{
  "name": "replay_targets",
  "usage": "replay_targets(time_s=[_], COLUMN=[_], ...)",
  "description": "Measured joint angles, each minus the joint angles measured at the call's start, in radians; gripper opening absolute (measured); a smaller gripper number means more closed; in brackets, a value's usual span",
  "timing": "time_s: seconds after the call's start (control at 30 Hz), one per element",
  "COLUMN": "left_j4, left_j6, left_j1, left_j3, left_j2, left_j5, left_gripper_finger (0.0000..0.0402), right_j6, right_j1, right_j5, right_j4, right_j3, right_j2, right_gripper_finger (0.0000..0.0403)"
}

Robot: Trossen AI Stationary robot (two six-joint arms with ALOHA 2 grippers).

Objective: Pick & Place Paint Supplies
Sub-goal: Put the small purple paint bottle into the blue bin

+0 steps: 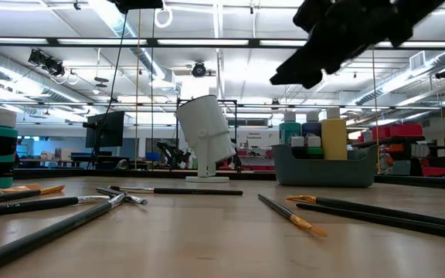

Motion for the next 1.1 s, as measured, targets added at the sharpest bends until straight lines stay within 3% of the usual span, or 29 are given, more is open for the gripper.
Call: replay_targets(time_s=[0.13,0.27,0.47,0.57,0.7,1.1], left_j4=[0.009,0.012,0.014,0.009,0.019,0.182], left_j6=[-0.001,-0.002,-0.014,-0.028,-0.047,0.006], left_j1=[0.000,0.000,0.000,0.000,0.000,0.001], left_j3=[0.000,0.000,0.000,0.000,0.001,0.000], left_j2=[0.000,0.000,0.011,0.028,0.074,0.147], left_j5=[0.000,0.000,0.000,0.000,0.001,-0.061], left_gripper_finger=[0.0142,0.0142,0.0142,0.0142,0.0142,0.0142], right_j6=[0.045,0.117,0.290,0.323,0.327,0.321], right_j1=[0.073,0.144,0.241,0.294,0.348,0.415], right_j5=[0.043,0.046,-0.090,-0.100,-0.095,-0.072], right_j4=[-0.401,-0.695,-0.956,-1.067,-1.149,-1.167], right_j3=[0.198,0.334,0.368,0.367,0.367,0.367], right_j2=[0.011,0.039,0.063,0.079,0.108,0.224], right_gripper_finger=[0.0204,0.0204,0.0204,0.0204,0.0204,0.0204])
